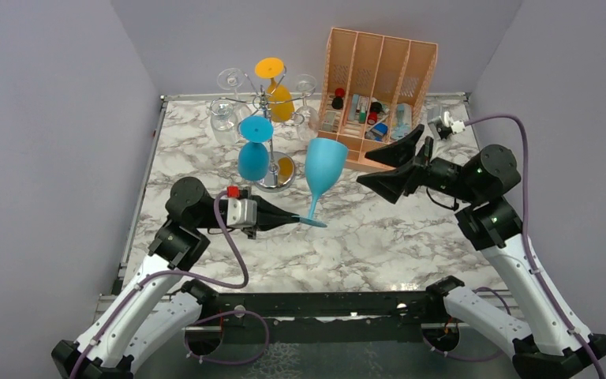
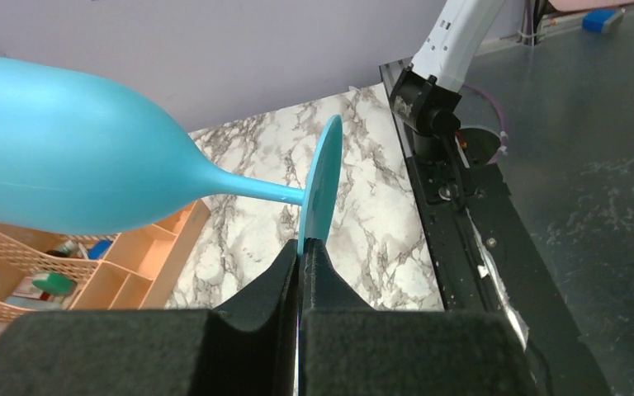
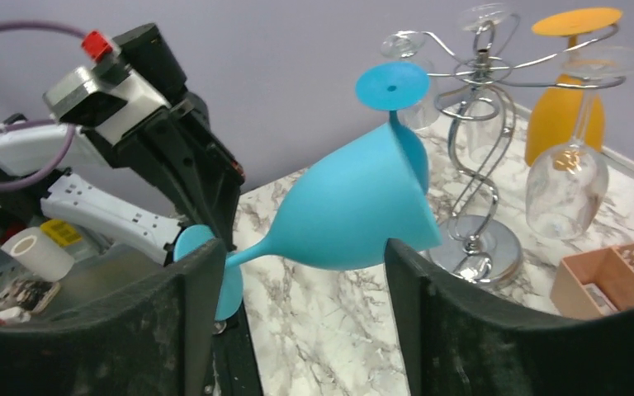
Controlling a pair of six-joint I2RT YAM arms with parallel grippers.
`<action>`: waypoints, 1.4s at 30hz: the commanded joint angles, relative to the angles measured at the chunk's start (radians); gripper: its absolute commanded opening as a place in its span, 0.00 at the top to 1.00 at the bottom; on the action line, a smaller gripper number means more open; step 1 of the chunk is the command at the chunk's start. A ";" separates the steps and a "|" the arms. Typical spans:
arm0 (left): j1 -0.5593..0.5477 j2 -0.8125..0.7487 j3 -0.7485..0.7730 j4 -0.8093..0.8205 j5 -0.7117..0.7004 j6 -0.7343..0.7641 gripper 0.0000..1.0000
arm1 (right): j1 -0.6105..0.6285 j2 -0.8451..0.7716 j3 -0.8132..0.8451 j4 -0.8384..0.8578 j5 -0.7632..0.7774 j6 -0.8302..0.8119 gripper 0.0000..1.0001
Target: Place the wine glass upside down on the wine glass rack
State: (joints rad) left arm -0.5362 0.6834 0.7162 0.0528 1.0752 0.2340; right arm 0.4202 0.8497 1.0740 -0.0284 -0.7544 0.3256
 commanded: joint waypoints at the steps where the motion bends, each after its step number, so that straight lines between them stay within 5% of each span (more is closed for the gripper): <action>1: 0.004 0.029 0.074 0.063 -0.064 -0.124 1.00 | 0.008 -0.032 -0.067 0.130 -0.120 0.073 0.33; 8: 0.004 0.055 0.114 0.131 -0.185 -0.254 1.00 | 0.008 -0.031 -0.118 0.179 -0.200 0.117 0.53; 20: -0.004 0.254 0.219 0.176 -0.230 -0.579 1.00 | 0.029 0.025 -0.129 0.202 -0.181 0.209 0.58; 33: -0.023 0.260 0.195 0.185 -0.298 -0.609 1.00 | 0.044 0.149 -0.097 0.178 -0.193 0.293 0.59; 42: -0.025 0.298 0.198 0.195 -0.303 -0.665 1.00 | 0.063 0.173 -0.124 0.236 -0.158 0.347 0.72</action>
State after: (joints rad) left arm -0.5568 0.9722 0.8959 0.2020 0.7944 -0.3916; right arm 0.4675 1.0145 0.9451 0.1585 -0.9302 0.6323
